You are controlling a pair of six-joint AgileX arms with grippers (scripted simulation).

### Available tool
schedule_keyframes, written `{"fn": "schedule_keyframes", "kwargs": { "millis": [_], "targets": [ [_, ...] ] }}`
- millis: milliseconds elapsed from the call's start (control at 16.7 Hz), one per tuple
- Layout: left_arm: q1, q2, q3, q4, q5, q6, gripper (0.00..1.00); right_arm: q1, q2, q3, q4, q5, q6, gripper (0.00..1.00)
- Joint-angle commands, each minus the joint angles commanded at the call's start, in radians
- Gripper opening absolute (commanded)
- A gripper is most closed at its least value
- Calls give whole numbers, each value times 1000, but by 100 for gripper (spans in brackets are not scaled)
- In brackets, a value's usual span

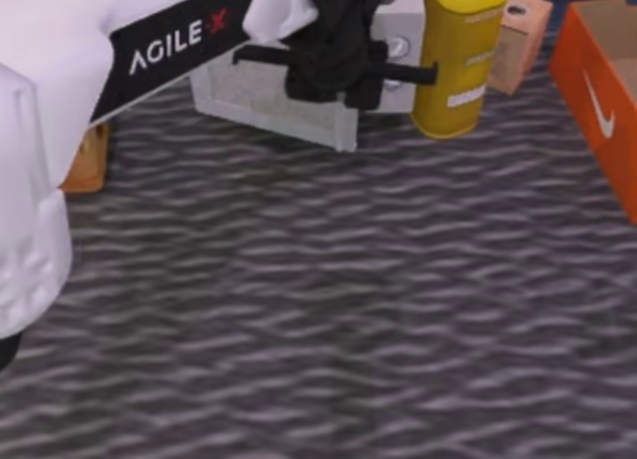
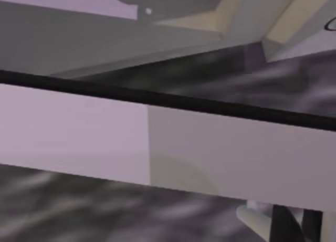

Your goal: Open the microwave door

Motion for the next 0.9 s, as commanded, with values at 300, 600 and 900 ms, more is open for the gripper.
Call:
{"fn": "schedule_keyframes", "kwargs": {
  "millis": [300,600,900],
  "targets": [
    [14,-72,-110,57,37,71,0,0,0,0,0,0,0,100],
    [14,-72,-111,58,37,72,0,0,0,0,0,0,0,100],
    [14,-72,-111,58,37,72,0,0,0,0,0,0,0,100]
  ]
}}
